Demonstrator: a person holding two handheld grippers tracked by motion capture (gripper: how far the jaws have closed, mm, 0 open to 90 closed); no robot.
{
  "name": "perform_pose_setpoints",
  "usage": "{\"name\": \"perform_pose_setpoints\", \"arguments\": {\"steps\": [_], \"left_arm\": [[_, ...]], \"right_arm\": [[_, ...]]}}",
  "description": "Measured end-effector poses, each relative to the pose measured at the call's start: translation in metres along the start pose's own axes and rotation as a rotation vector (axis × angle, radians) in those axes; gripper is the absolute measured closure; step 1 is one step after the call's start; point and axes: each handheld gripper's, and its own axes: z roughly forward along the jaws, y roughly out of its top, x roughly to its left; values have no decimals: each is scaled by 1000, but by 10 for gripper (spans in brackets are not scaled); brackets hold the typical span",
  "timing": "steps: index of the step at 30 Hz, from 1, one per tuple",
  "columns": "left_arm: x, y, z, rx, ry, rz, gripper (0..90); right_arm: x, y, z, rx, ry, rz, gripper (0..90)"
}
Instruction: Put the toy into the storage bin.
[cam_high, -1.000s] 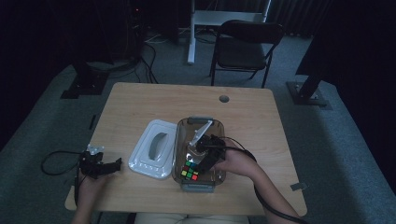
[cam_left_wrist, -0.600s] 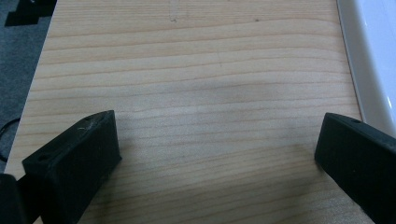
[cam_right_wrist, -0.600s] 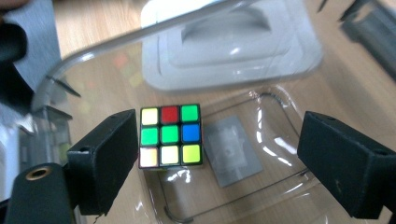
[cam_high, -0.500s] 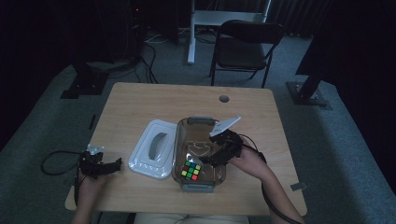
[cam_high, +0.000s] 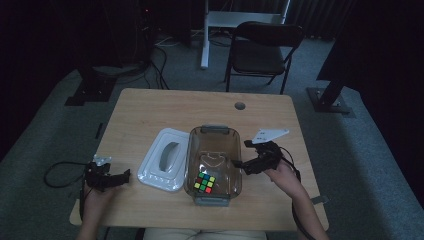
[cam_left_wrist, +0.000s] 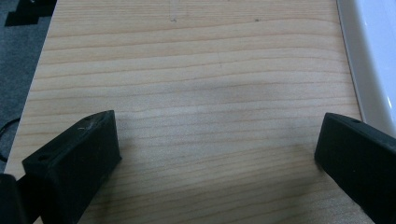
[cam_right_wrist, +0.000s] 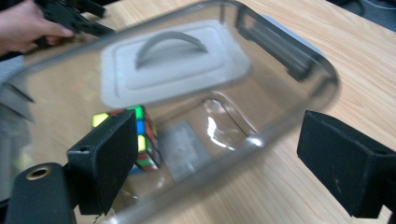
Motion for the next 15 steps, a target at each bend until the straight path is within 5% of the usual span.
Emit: {"name": "perform_pose_setpoints", "arguments": {"steps": [15], "left_arm": [[0, 0, 0, 3, -5, 6, 5]], "right_arm": [[-22, -52, -17, -61, -41, 93, 125]]}}
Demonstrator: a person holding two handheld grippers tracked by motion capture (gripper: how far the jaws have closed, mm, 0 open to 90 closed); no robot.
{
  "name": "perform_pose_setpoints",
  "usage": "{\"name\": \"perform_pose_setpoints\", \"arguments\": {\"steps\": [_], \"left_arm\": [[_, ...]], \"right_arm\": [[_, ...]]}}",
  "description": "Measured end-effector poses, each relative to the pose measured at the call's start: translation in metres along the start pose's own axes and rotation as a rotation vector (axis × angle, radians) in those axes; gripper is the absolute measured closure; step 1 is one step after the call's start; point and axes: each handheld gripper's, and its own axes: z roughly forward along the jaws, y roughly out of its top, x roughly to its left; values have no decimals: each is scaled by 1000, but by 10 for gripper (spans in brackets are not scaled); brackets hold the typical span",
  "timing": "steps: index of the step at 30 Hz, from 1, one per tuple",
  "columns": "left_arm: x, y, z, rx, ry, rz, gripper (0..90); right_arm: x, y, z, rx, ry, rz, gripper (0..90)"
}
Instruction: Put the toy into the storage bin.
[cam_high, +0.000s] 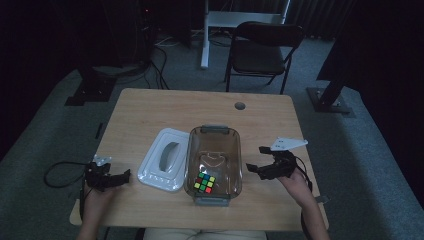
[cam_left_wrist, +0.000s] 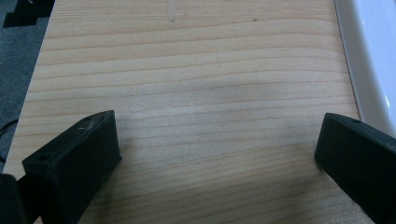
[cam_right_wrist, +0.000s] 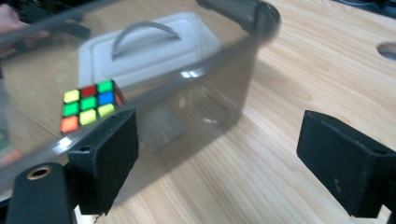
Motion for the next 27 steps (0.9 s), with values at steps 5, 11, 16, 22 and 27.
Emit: {"name": "perform_pose_setpoints", "arguments": {"steps": [5, 11, 16, 22, 27], "left_arm": [[0, 0, 0, 0, -4, 5, 5], [0, 0, 0, 0, -6, 5, 5], [-1, 0, 0, -1, -9, 8, 5], [-1, -1, -1, 0, -25, 28, 5], [-1, -1, -1, 0, -25, 27, 5]], "right_arm": [[-8, -23, 2, 7, -2, 49, 125], [-14, -51, 7, -21, -32, 73, 125], [-20, -71, 11, -44, -73, 108, 125], [-26, -91, 13, -17, -193, 132, 125], [-27, -102, 12, 22, -259, 152, 125]]}}
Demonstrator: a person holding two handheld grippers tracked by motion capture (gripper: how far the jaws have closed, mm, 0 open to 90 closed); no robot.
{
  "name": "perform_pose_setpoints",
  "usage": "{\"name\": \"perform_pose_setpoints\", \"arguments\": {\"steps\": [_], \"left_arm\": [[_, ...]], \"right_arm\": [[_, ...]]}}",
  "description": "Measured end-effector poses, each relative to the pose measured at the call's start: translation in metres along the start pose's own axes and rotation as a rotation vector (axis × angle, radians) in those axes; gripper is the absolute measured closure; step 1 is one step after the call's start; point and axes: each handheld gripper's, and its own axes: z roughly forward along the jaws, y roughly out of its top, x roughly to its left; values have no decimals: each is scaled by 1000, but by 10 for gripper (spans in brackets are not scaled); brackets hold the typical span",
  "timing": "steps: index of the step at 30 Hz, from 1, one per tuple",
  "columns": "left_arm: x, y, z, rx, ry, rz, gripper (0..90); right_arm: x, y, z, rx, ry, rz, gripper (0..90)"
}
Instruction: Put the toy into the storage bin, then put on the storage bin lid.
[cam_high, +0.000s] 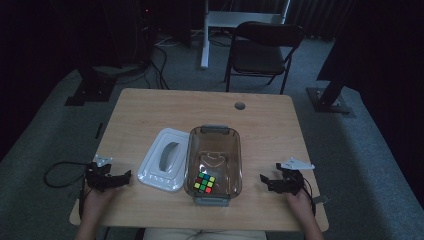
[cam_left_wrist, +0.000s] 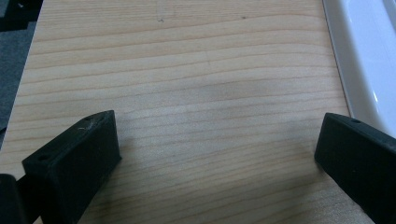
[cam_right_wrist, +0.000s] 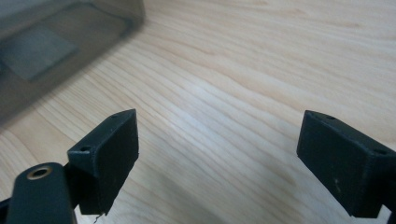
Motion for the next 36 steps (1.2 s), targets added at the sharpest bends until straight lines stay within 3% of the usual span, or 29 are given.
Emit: {"name": "perform_pose_setpoints", "arguments": {"steps": [10, 15, 19, 36], "left_arm": [[0, 0, 0, -2, -5, 4, 5], [-1, 0, 0, -2, -13, 11, 5], [-1, 0, 0, -1, -13, 13, 5], [-2, 0, -1, 10, -16, 19, 5]], "right_arm": [[1, -3, 1, 85, -126, 9, 128], [-4, -3, 1, 97, -177, 89, 130], [-3, -3, 2, 109, -222, 86, 124], [-3, -3, 3, 112, -225, 87, 122]]}}
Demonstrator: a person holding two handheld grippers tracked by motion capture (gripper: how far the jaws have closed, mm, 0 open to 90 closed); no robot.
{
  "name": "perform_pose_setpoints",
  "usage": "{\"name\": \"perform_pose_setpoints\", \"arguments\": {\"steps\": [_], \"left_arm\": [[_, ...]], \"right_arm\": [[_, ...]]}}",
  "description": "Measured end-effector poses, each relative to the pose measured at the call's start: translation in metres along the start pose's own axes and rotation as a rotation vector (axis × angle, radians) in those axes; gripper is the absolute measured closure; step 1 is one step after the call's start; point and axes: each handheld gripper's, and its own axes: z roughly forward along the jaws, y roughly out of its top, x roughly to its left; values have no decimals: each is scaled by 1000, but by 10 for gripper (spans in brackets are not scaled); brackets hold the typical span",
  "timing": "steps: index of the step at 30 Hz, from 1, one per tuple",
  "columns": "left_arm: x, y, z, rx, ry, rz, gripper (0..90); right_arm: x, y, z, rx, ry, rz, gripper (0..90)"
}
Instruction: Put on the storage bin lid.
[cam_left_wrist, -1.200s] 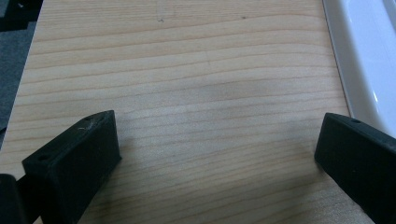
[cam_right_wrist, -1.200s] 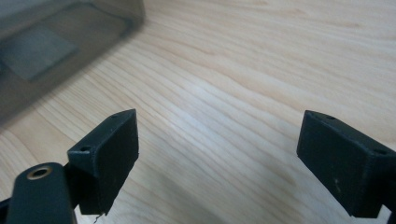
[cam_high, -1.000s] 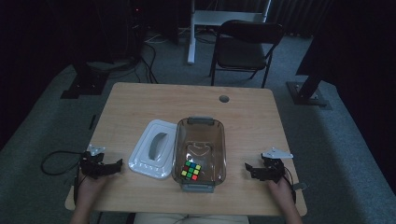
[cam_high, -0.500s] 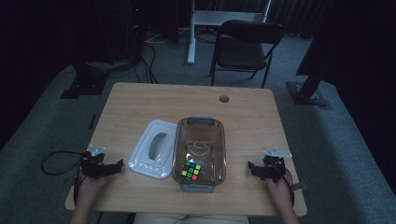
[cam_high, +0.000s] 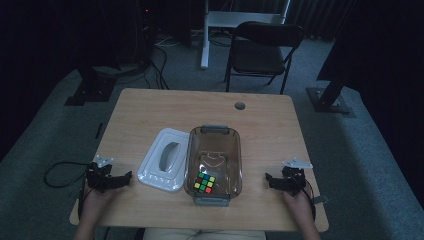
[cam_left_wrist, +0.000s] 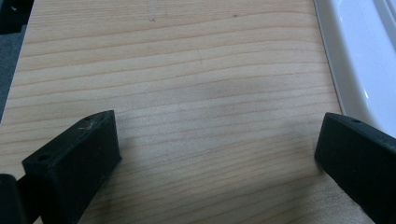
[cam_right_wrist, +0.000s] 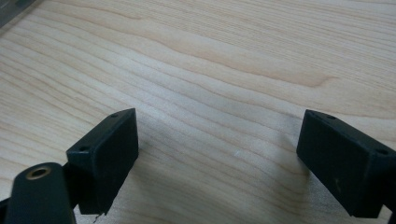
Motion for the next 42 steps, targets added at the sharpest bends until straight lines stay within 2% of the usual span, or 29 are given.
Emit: {"name": "perform_pose_setpoints", "arguments": {"steps": [7, 11, 15, 21, 27, 34, 42], "left_arm": [[-4, 1, -1, 21, -15, 11, 6], [-5, 3, -3, 24, -38, -23, 6], [-11, 5, -5, 17, -50, -1, 6], [-18, 9, -8, 22, -83, 2, 6], [-32, 17, -11, 29, -98, 55, 6], [-51, 30, -11, 18, -139, 116, 6], [-71, 42, -7, 12, -178, 159, 6]], "right_arm": [[0, 0, 0, 0, 0, 0, 122], [0, 0, 0, 0, 0, 0, 123], [0, 0, 0, 0, 0, 0, 122], [0, 0, 0, 0, 0, 0, 122], [0, 0, 0, 0, 0, 0, 122], [0, 0, 0, 0, 0, 0, 122], [0, 0, 0, 0, 0, 0, 122]]}}
